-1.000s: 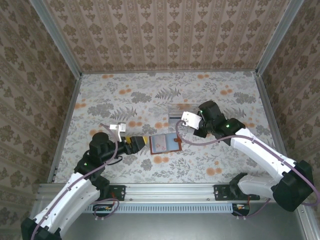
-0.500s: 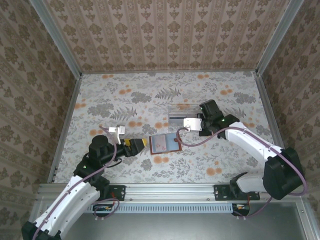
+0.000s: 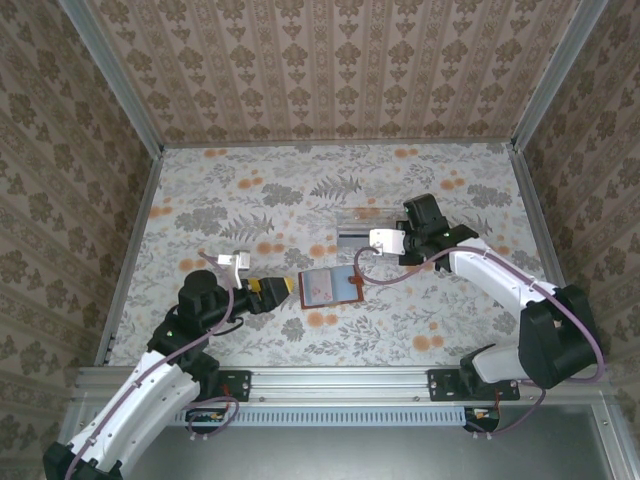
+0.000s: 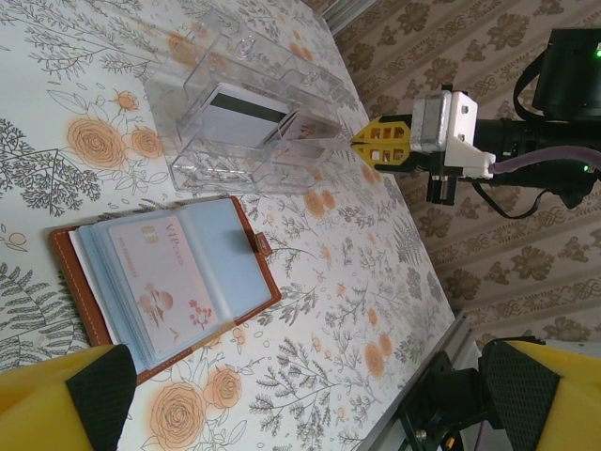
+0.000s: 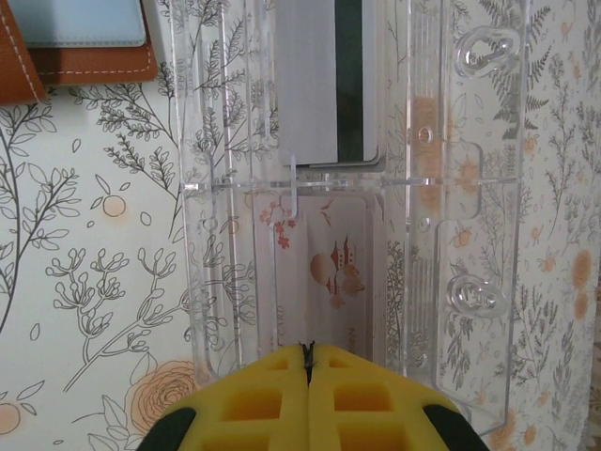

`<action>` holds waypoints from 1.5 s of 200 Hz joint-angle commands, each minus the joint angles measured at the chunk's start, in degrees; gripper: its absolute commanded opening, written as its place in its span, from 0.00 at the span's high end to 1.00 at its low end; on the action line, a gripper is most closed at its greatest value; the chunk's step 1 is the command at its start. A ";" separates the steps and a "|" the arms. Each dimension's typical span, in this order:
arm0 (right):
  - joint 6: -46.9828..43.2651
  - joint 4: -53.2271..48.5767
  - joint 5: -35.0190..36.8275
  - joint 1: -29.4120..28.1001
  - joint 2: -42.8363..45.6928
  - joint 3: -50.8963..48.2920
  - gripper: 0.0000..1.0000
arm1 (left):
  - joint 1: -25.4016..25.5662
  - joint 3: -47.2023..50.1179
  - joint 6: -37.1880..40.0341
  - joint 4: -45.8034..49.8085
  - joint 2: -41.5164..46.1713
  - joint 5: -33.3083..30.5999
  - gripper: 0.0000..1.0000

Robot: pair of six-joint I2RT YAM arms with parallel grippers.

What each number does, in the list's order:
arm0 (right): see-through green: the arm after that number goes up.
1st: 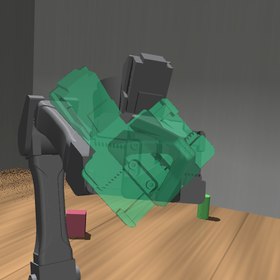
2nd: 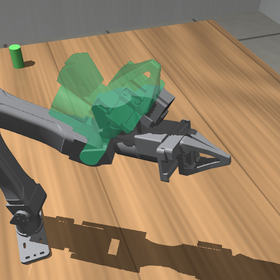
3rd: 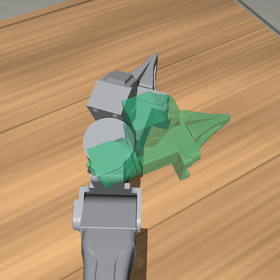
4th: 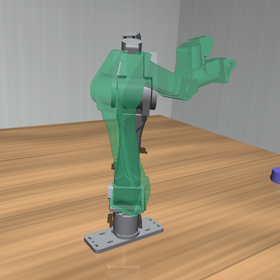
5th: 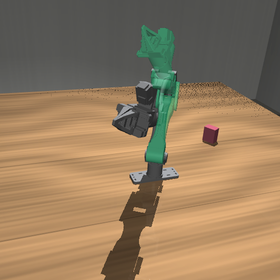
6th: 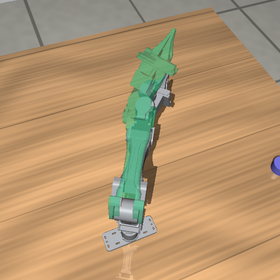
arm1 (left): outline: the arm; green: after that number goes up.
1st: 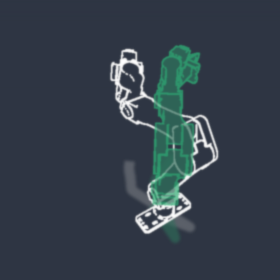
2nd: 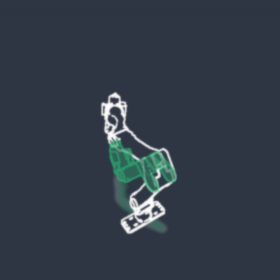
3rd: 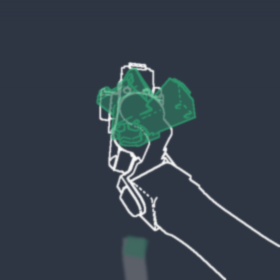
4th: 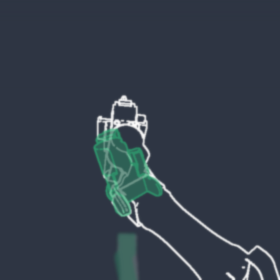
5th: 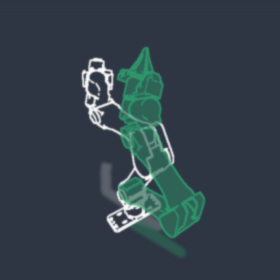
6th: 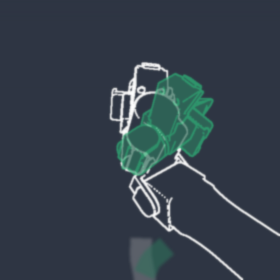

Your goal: Take the credit cards out of the card holder

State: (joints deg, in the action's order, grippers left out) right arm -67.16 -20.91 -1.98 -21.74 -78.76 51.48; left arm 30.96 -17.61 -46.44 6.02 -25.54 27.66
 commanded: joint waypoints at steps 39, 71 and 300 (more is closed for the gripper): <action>-0.43 0.18 -1.51 0.38 -4.07 3.51 1.00 | -0.55 -0.32 0.38 -0.75 -0.05 0.40 0.00; -0.18 0.72 -1.36 0.41 -5.07 3.32 1.00 | -0.55 -0.24 0.48 -0.57 -0.08 0.46 0.00; 4.07 5.87 2.60 0.73 -9.11 4.15 0.70 | -0.54 0.27 0.91 -0.40 0.16 0.47 0.00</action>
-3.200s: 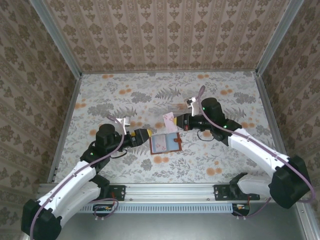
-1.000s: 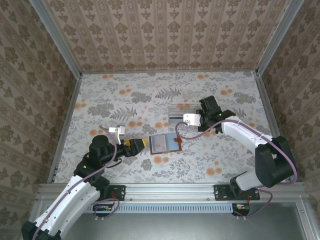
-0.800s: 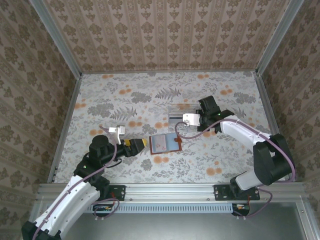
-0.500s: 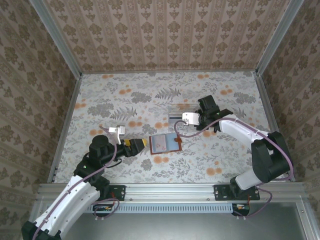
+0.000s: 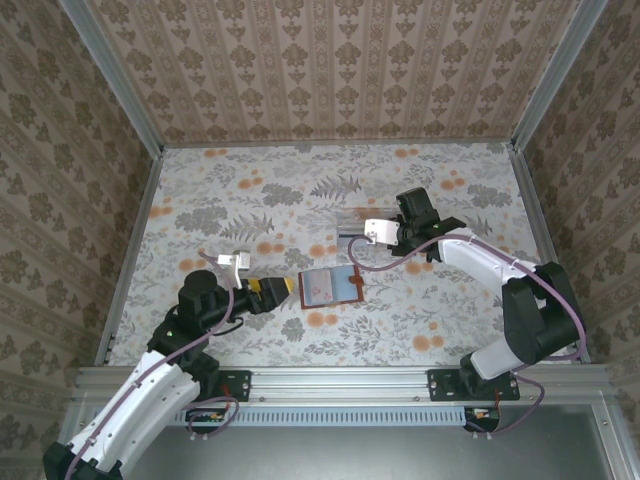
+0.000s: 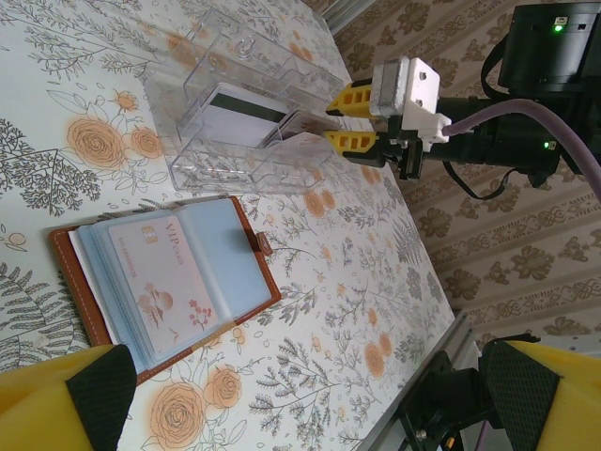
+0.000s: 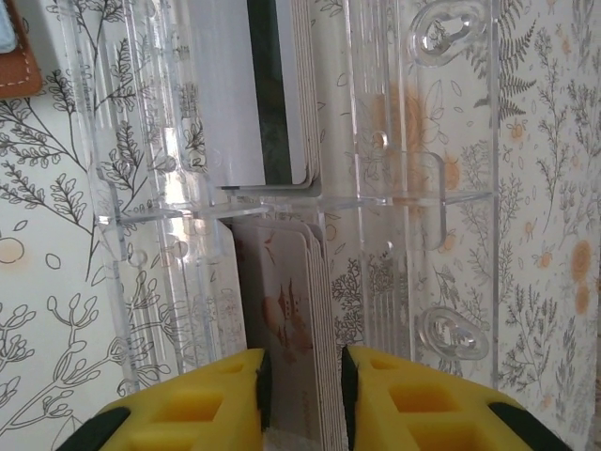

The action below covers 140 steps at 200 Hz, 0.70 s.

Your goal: Take the credit cards out of the card holder

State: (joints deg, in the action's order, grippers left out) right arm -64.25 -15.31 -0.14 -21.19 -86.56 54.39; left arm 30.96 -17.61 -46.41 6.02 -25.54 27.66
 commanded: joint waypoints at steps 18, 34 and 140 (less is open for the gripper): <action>1.67 0.47 0.89 0.15 -1.56 1.16 0.68 | -0.55 0.29 0.98 -0.13 0.45 0.46 0.00; 2.53 0.44 0.37 0.18 -1.43 1.54 0.66 | -0.55 0.32 1.06 0.13 0.58 0.43 0.00; 5.28 1.18 1.27 0.05 -3.63 3.49 0.62 | -0.55 0.03 1.24 0.53 0.75 0.38 0.00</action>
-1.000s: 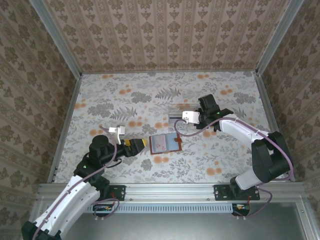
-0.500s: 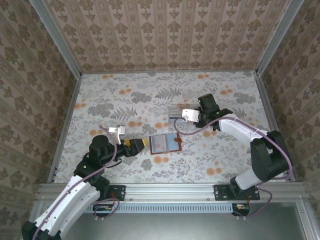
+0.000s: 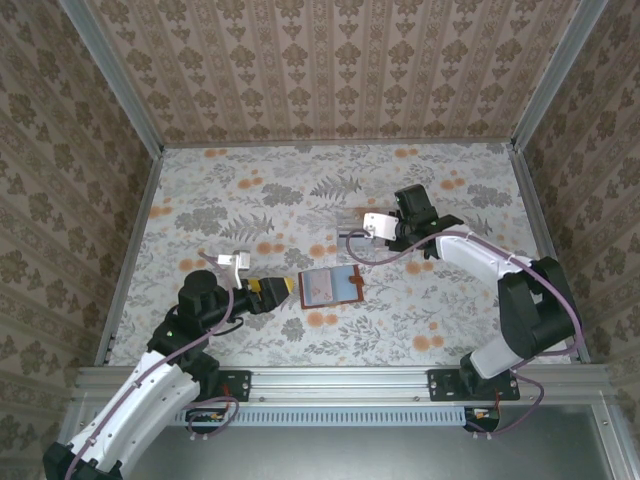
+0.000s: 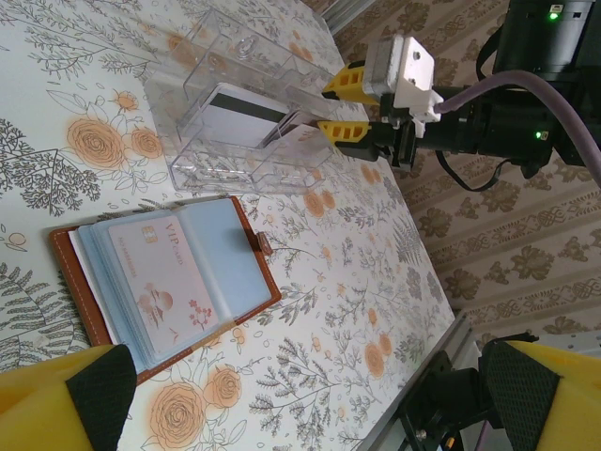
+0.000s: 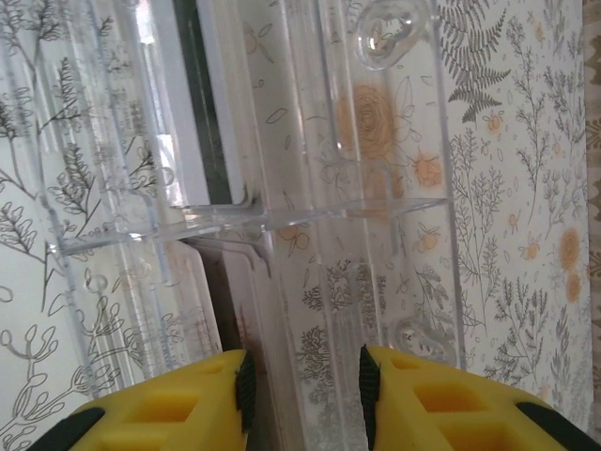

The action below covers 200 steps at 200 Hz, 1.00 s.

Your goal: Take the credit cards out of the card holder

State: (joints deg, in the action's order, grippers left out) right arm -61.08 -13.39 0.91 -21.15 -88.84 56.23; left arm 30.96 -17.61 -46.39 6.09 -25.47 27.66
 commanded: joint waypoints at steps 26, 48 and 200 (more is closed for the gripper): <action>1.83 -0.32 0.75 0.05 -1.77 1.68 0.62 | -0.55 0.08 1.18 -0.12 0.46 0.34 0.00; 2.01 0.75 0.84 -0.04 -2.34 0.97 0.62 | -0.55 0.03 1.29 0.16 0.37 0.39 0.00; 20.82 1.36 1.69 0.05 6.99 7.60 0.62 | -0.55 0.46 0.95 0.15 0.28 -0.23 0.00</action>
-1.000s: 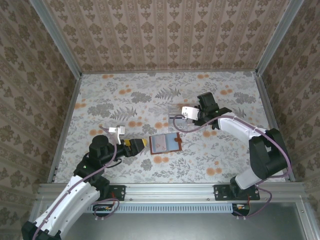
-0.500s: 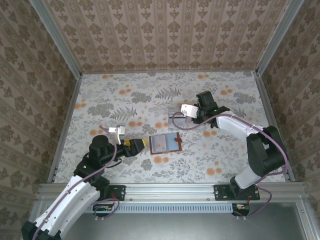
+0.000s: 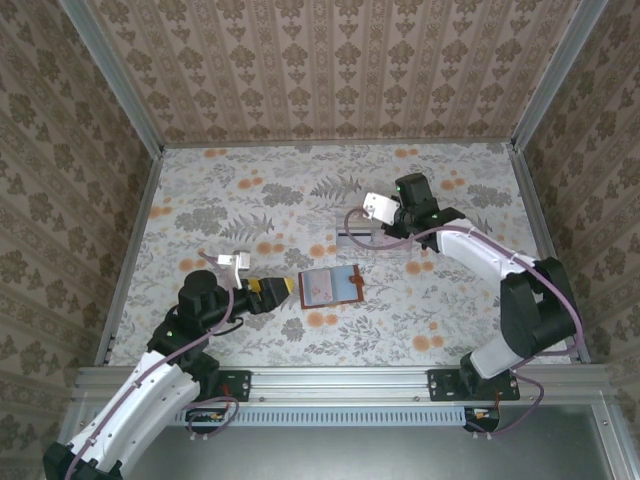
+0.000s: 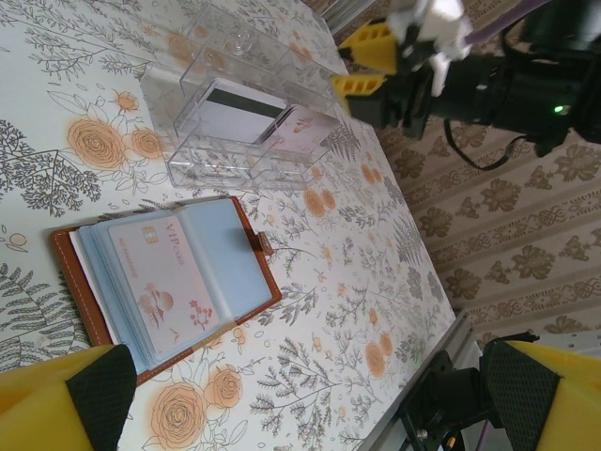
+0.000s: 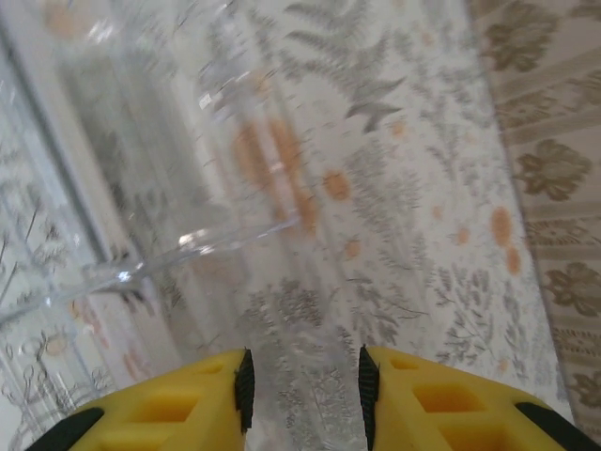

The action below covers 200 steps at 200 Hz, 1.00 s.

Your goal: Take the credit cards out of the card holder

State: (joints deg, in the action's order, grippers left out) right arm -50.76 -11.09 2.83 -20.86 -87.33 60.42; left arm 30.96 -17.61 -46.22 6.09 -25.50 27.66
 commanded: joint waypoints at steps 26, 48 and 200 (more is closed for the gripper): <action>19.91 -1.43 -1.71 -3.25 10.74 0.83 0.63 | -0.55 1.07 0.04 -0.49 -0.95 -1.06 0.00; 28.97 -0.21 -1.96 -8.13 14.69 -3.20 0.64 | -0.55 1.39 -0.95 -1.24 -4.14 -1.70 0.01; 90.32 8.70 -18.48 -18.95 1.87 -13.00 0.81 | 7.17 -8.56 0.50 -5.85 -37.82 -12.26 1.00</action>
State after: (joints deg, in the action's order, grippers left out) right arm 32.40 -7.18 -8.56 -39.55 -81.80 47.48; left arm 36.99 -22.85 -47.22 2.48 -58.96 17.87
